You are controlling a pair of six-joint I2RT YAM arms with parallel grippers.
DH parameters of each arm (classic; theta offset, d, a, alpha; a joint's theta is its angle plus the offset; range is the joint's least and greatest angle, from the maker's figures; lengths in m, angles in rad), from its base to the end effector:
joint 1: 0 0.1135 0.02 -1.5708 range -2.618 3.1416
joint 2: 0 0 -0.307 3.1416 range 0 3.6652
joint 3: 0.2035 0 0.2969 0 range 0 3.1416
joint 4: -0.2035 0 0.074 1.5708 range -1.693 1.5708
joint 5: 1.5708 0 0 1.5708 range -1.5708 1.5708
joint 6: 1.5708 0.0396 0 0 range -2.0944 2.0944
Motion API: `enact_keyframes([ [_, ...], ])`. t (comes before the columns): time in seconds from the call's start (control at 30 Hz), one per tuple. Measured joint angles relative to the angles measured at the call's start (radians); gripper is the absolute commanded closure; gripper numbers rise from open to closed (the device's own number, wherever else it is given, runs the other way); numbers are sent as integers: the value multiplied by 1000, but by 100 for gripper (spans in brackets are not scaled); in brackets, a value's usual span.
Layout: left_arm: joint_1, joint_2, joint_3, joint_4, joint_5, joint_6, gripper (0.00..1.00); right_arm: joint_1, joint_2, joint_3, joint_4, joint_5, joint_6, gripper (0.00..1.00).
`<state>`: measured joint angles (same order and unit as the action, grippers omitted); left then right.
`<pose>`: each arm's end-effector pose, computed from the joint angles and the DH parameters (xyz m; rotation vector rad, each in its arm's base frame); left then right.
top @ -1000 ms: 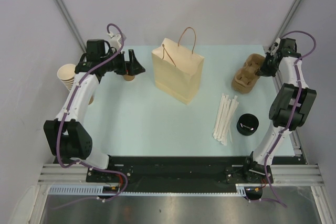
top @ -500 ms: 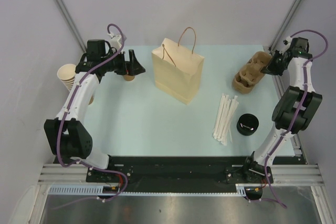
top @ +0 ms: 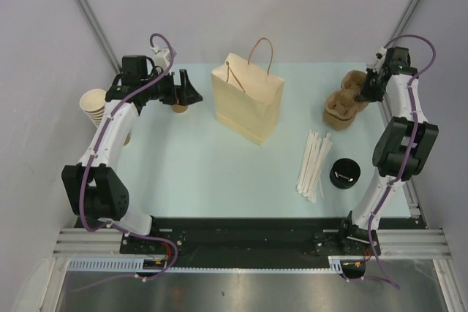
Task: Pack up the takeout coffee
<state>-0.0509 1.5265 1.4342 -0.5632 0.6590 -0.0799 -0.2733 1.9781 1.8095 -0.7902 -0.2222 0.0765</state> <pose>0.3832 -0.0438 0.3890 0.3308 2.1542 -0.8025 0.4867 -0.1274 0.3136 0.3490 2.4823 0.2004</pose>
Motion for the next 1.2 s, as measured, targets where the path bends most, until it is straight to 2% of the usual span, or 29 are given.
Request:
enact_keyframes([
  [0.27,0,8,0,0,2,0,1,-8,1,1,-29,43,-6,100],
  [0.37,0,11,0,0,3,0,1,-10,1,1,-32,43,-6,93],
  [0.4,0,12,0,0,3,0,1,-10,1,1,-33,45,-6,86],
  [0.5,0,12,0,0,3,0,0,-8,1,4,-40,50,-6,73],
  [0.53,0,12,0,0,3,0,1,-8,1,5,-44,50,-5,73],
  [1.2,0,12,0,1,3,-1,1,-15,5,34,-72,39,-1,72],
])
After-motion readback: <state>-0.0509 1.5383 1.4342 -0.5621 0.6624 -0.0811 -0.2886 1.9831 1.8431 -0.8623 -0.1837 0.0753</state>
